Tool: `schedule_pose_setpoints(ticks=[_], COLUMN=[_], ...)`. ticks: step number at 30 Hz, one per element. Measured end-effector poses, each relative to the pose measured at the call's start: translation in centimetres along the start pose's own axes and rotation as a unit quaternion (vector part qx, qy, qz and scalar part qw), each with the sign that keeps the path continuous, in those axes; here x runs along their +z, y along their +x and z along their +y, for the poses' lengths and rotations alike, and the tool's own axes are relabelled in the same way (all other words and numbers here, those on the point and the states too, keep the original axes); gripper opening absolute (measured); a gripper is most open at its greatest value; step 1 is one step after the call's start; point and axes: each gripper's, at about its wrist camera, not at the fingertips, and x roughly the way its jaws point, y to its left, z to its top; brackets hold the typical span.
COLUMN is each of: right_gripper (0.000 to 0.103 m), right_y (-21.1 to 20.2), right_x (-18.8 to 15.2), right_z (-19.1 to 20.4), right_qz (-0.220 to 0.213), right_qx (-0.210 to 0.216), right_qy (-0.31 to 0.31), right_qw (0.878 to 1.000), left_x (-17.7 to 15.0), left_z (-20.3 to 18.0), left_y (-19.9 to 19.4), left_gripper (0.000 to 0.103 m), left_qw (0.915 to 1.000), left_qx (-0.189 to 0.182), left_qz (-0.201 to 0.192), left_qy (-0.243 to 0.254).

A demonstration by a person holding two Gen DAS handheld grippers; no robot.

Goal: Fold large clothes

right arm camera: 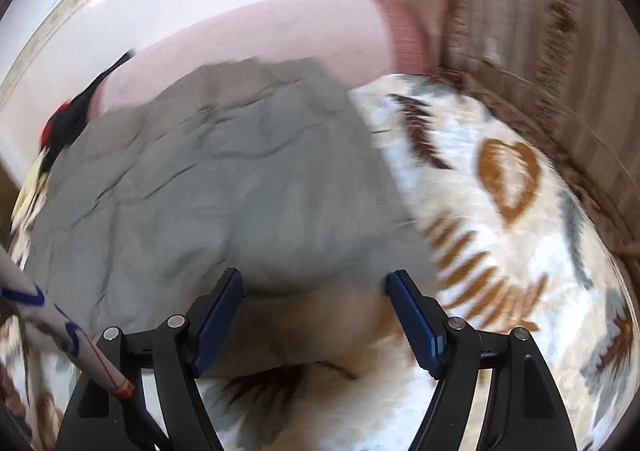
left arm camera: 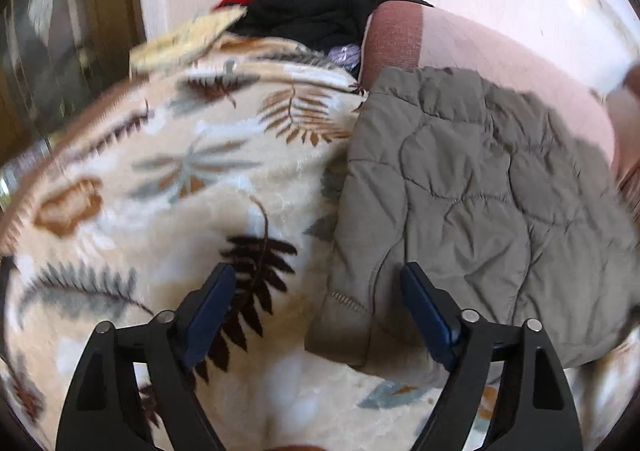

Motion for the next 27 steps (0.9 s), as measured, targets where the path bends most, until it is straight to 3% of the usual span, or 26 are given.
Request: schedule_pose_setpoints(ticks=[6,13,18,23,27], right_gripper=[0.084,0.088,0.090,0.095,0.095], right_y=[2.1,3.6,4.2,5.4,6.0], right_x=[-0.3,-1.5,-1.9,-1.9,-1.4], right_z=[-4.1,-5.8,-5.7,-5.8,-5.6], right_qz=[0.053,0.078,0.082,0.076,0.056], right_qx=[0.074,0.131,0.156,0.181,0.181], right_qy=[0.108,0.177,0.203,0.232,0.230], right_qw=[0.990,0.972,0.963,0.953,0.955], left_x=[-0.3,-1.5,-2.5,-2.3,-1.6], left_z=[1.9,0.8,-0.4,-0.7,-1.7], left_y=[1.4,3.6,4.9,5.6,6.0], left_gripper=[0.085,0.092,0.093,0.099,0.098], left_qw=[0.9941,0.9866,0.9767,0.9788,0.9872], left_qx=[-0.058,-0.096,-0.136,-0.133,-0.116], left_qz=[0.065,0.092,0.113,0.097,0.062], left_qy=[-0.065,-0.094,-0.121,-0.122,-0.090])
